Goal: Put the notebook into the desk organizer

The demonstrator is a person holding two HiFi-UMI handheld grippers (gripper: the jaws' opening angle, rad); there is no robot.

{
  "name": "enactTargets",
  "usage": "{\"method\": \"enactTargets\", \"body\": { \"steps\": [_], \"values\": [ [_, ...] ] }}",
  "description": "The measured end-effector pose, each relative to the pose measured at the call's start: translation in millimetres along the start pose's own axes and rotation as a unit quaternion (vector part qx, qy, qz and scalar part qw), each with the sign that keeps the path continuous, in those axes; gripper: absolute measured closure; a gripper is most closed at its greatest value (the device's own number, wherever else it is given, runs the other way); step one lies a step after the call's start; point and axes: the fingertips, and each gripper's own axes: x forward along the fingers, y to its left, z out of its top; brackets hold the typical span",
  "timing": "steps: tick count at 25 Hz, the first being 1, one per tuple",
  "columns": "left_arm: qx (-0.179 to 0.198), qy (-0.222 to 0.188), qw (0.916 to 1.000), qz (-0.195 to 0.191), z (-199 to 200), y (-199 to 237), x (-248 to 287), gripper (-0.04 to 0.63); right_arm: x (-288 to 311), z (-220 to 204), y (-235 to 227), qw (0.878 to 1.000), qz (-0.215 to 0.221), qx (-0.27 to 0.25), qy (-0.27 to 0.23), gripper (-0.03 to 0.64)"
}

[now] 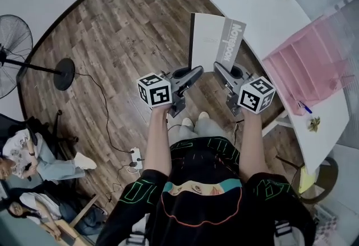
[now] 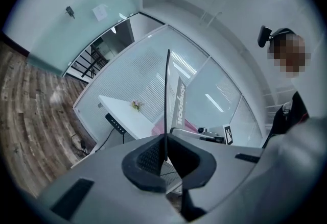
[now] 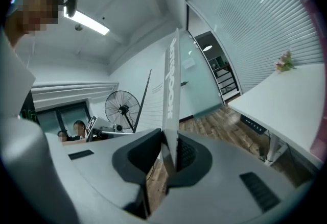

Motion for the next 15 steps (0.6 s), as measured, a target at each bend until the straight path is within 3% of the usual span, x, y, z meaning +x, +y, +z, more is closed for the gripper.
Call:
{"method": "enactTargets", "body": {
  "steps": [15],
  "values": [
    [-0.044,0.129,0.9891,-0.056,-94,-22,95,0.591,-108,-62,-71,0.989,-0.112,0.095,-0.022,0.591]
  ]
}}
